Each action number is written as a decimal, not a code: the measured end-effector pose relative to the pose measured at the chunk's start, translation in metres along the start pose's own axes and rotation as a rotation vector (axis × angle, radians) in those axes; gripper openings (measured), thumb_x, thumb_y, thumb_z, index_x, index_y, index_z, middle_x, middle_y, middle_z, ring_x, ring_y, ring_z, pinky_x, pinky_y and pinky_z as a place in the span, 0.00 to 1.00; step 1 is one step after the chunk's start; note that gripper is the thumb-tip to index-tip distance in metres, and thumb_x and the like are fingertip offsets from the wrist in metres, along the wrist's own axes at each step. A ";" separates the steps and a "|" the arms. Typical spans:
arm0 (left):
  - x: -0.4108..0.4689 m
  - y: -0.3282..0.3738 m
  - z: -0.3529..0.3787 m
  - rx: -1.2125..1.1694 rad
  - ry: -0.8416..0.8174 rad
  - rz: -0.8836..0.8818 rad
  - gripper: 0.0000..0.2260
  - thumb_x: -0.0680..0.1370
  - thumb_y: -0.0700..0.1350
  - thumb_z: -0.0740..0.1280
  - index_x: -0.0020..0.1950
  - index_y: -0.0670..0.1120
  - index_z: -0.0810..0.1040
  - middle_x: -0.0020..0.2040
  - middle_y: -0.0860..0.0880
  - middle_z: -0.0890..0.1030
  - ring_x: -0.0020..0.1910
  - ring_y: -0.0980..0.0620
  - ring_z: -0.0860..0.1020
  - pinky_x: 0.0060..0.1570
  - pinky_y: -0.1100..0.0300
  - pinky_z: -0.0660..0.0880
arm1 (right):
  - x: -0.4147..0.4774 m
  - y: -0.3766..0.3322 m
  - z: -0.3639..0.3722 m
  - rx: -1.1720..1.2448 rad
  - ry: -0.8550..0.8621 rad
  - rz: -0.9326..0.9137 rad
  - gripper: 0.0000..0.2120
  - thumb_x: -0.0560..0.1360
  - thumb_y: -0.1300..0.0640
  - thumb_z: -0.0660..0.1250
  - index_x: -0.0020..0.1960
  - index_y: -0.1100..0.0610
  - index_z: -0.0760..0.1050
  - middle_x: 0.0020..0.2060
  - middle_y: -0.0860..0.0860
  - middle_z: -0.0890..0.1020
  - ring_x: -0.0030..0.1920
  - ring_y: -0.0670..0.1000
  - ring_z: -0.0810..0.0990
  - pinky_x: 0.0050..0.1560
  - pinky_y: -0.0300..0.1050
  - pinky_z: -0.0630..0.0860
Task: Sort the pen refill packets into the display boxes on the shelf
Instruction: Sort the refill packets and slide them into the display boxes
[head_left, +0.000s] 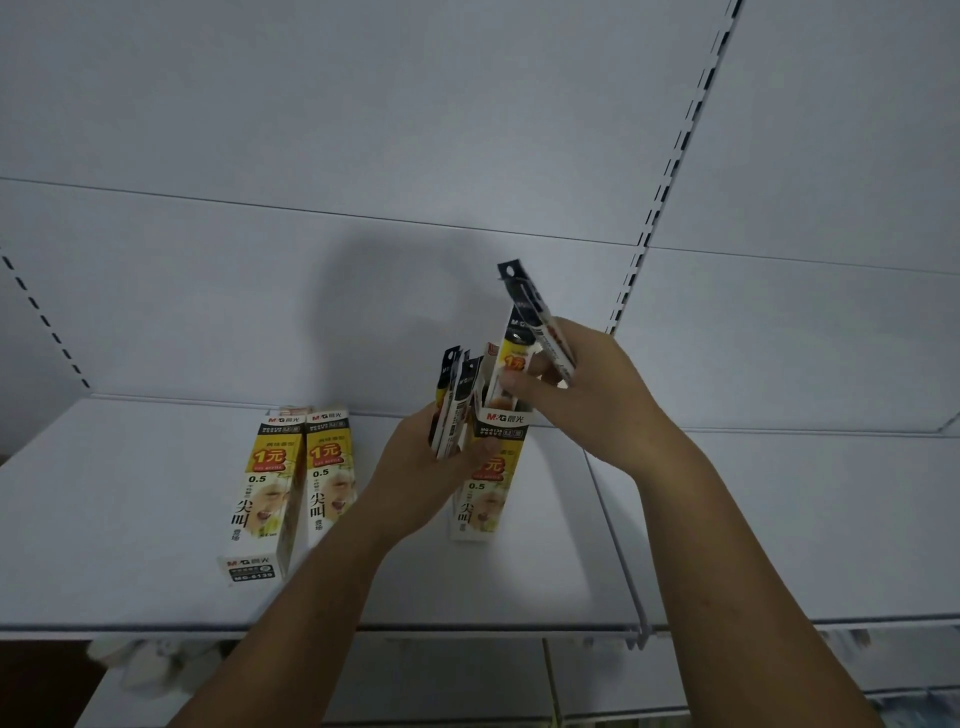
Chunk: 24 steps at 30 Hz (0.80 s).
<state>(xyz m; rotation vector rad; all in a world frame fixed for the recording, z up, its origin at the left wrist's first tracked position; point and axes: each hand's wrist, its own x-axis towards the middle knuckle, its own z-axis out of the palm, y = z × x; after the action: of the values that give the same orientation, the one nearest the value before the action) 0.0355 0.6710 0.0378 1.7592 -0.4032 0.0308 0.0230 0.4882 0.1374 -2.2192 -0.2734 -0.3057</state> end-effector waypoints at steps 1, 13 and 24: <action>0.000 0.000 0.000 0.008 -0.001 0.001 0.08 0.81 0.42 0.72 0.59 0.50 0.82 0.35 0.67 0.82 0.32 0.68 0.79 0.34 0.75 0.72 | -0.001 0.000 0.000 0.018 0.016 -0.001 0.08 0.78 0.50 0.74 0.49 0.52 0.78 0.40 0.49 0.83 0.36 0.50 0.79 0.35 0.34 0.75; 0.001 -0.003 0.002 -0.029 -0.001 -0.011 0.10 0.81 0.41 0.72 0.61 0.51 0.81 0.37 0.66 0.83 0.32 0.68 0.79 0.34 0.74 0.73 | 0.005 -0.007 -0.001 0.729 0.265 0.265 0.07 0.80 0.57 0.60 0.44 0.54 0.72 0.33 0.50 0.78 0.29 0.49 0.71 0.29 0.41 0.65; 0.002 -0.003 0.003 -0.040 -0.020 -0.009 0.12 0.80 0.41 0.72 0.64 0.48 0.81 0.37 0.65 0.83 0.31 0.67 0.79 0.34 0.75 0.72 | 0.006 -0.018 0.001 0.483 0.480 0.069 0.21 0.87 0.45 0.55 0.41 0.46 0.79 0.40 0.44 0.79 0.38 0.42 0.76 0.41 0.33 0.74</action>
<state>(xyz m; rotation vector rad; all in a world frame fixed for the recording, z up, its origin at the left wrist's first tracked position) 0.0378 0.6685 0.0347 1.7227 -0.4076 -0.0015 0.0236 0.5003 0.1518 -1.6187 -0.0032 -0.6471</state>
